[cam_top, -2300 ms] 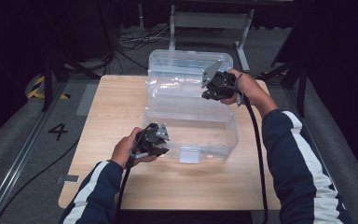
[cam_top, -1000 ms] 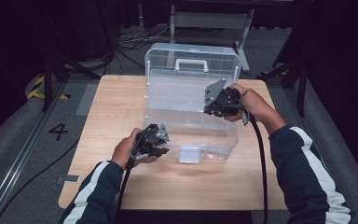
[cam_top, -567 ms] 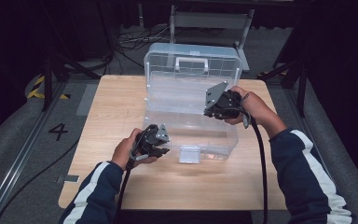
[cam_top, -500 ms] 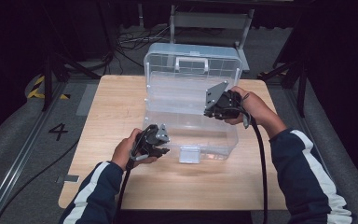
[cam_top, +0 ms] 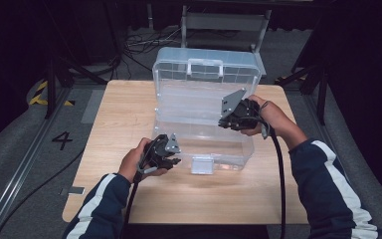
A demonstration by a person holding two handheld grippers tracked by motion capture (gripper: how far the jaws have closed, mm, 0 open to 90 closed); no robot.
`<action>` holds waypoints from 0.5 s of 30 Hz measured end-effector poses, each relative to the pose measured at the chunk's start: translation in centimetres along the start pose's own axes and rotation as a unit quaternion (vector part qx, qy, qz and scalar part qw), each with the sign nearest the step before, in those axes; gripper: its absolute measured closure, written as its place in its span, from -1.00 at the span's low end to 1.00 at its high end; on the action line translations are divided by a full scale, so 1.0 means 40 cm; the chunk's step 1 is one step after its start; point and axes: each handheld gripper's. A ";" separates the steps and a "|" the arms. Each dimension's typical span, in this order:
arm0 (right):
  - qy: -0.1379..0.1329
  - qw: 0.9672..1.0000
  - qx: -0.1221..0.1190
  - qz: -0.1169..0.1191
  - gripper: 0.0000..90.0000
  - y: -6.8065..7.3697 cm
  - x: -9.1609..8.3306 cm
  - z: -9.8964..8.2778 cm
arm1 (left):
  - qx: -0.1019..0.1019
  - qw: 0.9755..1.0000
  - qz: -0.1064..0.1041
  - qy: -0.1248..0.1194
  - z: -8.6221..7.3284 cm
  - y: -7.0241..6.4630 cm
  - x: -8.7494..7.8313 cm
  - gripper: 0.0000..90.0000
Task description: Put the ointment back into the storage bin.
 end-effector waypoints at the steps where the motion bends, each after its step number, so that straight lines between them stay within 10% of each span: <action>1: -0.004 1.000 0.003 0.002 0.91 0.001 -0.001 -0.004 | 0.002 1.000 -0.006 -0.008 -0.002 0.000 -0.009 0.34; 15: -0.018 1.000 0.017 -0.008 0.90 0.014 -0.002 -0.020 | -0.018 0.998 0.022 -0.063 -0.038 0.005 -0.122 0.30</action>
Point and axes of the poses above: each handheld gripper's, and its own axes: x roughly forward along the jaws, z roughly out of its top, y roughly to its left, and after that the axes turned 4 degrees about z, right-handed
